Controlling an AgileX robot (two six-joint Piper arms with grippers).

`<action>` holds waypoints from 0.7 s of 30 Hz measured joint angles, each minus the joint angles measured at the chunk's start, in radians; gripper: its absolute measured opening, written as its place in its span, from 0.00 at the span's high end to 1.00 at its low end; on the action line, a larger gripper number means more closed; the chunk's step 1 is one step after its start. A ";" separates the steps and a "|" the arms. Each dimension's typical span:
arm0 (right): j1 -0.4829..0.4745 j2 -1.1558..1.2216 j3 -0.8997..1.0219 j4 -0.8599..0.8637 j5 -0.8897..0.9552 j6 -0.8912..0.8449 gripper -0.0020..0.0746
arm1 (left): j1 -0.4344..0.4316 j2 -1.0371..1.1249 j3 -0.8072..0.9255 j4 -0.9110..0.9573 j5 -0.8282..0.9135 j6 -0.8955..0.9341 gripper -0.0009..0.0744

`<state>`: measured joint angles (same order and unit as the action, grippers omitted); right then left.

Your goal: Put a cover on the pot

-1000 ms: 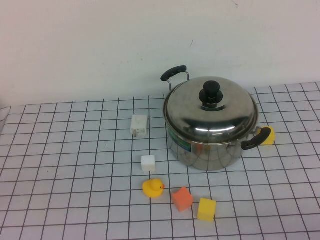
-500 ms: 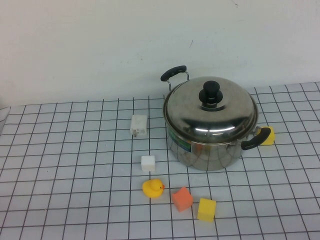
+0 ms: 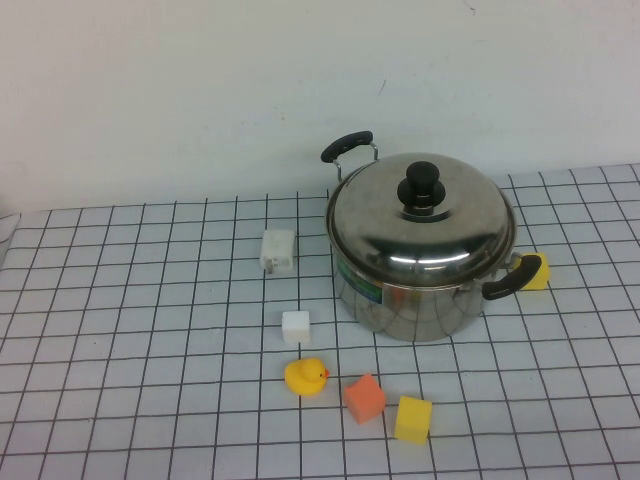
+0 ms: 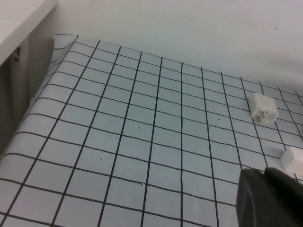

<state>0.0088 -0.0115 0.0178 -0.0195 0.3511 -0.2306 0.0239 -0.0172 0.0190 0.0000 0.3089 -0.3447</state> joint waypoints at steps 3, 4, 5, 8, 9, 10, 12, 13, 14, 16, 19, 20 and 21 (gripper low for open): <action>0.000 0.000 0.000 0.000 0.000 0.000 0.96 | 0.000 0.000 0.000 0.000 0.002 0.000 0.99; 0.000 0.000 0.000 0.000 0.000 0.000 0.96 | 0.000 0.000 0.000 0.000 0.002 0.000 0.99; 0.000 0.000 0.000 0.000 0.000 0.000 0.96 | 0.000 0.000 0.000 0.000 0.002 0.000 0.99; 0.000 0.000 0.000 0.000 0.000 0.000 0.96 | 0.000 0.000 0.000 0.000 0.002 0.000 0.99; 0.000 0.000 0.000 0.000 0.000 0.000 0.96 | 0.000 0.000 0.000 0.000 0.002 0.000 0.99; 0.000 0.000 0.000 0.000 0.000 0.000 0.96 | 0.000 0.000 0.000 0.000 0.004 0.002 0.99; 0.000 0.000 0.000 0.000 0.000 0.000 0.96 | 0.000 0.000 0.000 0.000 0.004 0.021 0.99; 0.000 0.000 0.000 0.000 0.000 0.000 0.96 | 0.000 0.000 0.000 0.000 0.004 0.034 0.99; 0.000 0.000 0.000 0.000 0.000 0.000 0.96 | 0.000 0.000 0.000 0.000 0.004 0.049 0.99; 0.000 0.000 0.000 0.000 0.000 0.000 0.96 | 0.000 0.000 0.000 0.000 0.004 0.080 0.99; 0.000 0.000 0.000 0.000 0.000 0.000 0.96 | 0.000 0.000 0.000 0.000 0.004 0.117 0.99; 0.000 0.000 0.000 0.000 0.000 0.000 0.96 | 0.000 0.000 0.000 0.000 0.004 0.127 0.99; 0.000 0.000 0.000 0.000 0.000 0.000 0.96 | 0.000 0.000 0.000 0.000 0.004 0.135 0.99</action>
<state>0.0088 -0.0115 0.0178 -0.0195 0.3511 -0.2306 0.0239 -0.0172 0.0190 0.0000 0.3131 -0.2095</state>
